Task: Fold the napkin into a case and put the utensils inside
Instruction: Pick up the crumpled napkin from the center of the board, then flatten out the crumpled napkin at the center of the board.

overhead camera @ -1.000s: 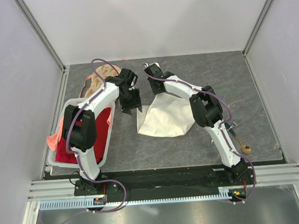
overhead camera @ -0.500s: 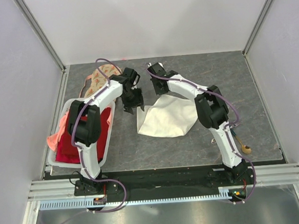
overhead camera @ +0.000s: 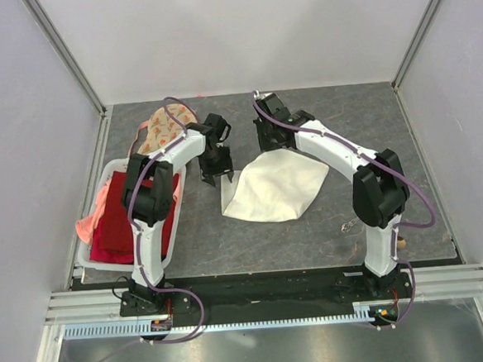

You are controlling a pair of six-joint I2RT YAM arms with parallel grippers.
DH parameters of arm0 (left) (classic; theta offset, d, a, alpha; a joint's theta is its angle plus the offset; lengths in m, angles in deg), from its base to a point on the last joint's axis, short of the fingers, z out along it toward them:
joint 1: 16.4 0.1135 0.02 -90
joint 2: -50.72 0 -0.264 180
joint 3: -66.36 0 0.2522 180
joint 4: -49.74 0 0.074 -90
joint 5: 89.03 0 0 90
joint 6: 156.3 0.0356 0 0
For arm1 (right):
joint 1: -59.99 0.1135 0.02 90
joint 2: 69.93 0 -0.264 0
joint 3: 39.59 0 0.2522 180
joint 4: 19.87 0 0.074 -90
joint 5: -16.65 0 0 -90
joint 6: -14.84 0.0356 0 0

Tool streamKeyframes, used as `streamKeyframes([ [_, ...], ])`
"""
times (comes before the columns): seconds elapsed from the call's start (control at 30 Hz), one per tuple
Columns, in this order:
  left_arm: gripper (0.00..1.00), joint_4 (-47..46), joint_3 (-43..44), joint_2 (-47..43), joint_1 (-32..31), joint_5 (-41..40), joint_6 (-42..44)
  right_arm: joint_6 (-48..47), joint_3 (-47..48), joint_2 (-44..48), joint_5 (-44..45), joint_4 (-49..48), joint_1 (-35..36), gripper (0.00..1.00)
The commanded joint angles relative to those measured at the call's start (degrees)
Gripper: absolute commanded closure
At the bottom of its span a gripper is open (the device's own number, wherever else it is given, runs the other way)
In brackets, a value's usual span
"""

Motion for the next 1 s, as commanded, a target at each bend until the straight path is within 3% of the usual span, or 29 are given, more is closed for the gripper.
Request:
streamKeyframes([
  [0.0, 0.36, -3.80, 2.62, 0.81, -0.69, -2.72, -0.89, 1.15, -4.06, 5.25, -0.86, -0.07, 0.03, 1.00],
  [0.27, 0.47, -4.16, 1.30, 4.24, -3.41, -9.31, -4.93, 3.70, -10.47, 15.08, -0.25, 0.37, 0.03, 1.00],
  [0.4, 0.64, -4.16, -2.29, 4.94, -3.24, -12.20, -7.04, 5.28, -15.57, 22.12, 1.24, 0.46, 0.03, 1.00],
  [0.43, 0.69, -4.42, -2.65, 4.94, -3.15, -12.56, -6.61, 5.63, -18.01, 23.53, 1.51, 0.37, 0.03, 1.00],
  [0.47, 0.82, -4.60, -2.92, 5.03, -3.15, -12.91, -6.26, 6.59, -19.34, 26.76, 2.47, 0.46, 0.03, 1.00],
  [0.57, 0.97, -5.57, -2.83, 3.90, -3.15, -13.27, -3.71, 8.26, -25.06, 33.53, 3.88, 0.63, 0.03, 1.00],
  [0.73, 0.98, -5.13, -4.85, -9.44, -3.15, -12.57, -0.98, 8.45, -30.42, 44.35, 12.13, 6.86, 0.03, 1.00],
  [0.97, 0.98, -3.46, -12.14, -33.53, -3.85, -7.38, -6.86, 10.29, -35.09, 67.47, 16.80, 10.91, 0.03, 1.00],
])
